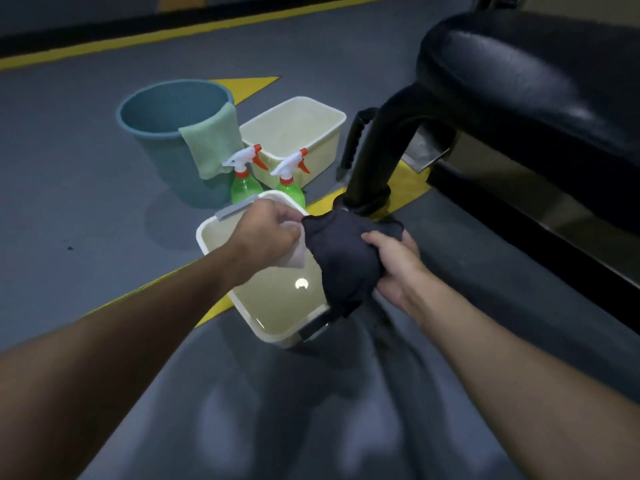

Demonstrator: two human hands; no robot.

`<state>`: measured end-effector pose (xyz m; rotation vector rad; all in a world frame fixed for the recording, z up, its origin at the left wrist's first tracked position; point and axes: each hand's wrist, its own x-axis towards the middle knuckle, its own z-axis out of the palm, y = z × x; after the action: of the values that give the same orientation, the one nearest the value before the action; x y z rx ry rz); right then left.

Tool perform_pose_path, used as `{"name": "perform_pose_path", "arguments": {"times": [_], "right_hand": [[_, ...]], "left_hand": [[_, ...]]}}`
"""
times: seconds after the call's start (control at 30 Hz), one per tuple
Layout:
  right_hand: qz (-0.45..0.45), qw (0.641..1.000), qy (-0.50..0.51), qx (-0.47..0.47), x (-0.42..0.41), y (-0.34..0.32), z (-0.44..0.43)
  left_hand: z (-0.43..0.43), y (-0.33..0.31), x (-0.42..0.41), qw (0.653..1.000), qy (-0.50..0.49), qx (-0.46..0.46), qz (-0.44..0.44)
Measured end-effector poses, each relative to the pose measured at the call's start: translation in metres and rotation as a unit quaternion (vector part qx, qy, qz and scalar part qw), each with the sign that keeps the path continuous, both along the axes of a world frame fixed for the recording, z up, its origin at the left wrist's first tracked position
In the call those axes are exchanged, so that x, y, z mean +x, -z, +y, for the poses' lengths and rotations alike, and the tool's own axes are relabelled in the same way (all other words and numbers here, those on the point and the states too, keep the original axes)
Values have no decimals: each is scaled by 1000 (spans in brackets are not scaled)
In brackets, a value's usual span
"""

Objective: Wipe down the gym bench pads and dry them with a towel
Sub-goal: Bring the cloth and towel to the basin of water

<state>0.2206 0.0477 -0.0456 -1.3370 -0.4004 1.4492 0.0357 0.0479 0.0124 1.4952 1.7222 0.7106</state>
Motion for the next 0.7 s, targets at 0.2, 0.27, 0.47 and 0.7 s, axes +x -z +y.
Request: {"name": "perform_pose_path", "arguments": {"times": [0.2,0.27,0.47,0.7], "right_hand": [[-55,998,18,-3,-4,33,-2],[-62,998,0,6,-3,26,-4],[-179,982,-50,7,-19,19,-28],[-230,971,-64,1,-17,31,-28]], "left_hand": [[-5,12,9,994,57,93,23],[-10,6,9,993,57,103,14],[-25,-15,5,992,42,115,-14],[-40,2,-2,994,18,102,-27]]}}
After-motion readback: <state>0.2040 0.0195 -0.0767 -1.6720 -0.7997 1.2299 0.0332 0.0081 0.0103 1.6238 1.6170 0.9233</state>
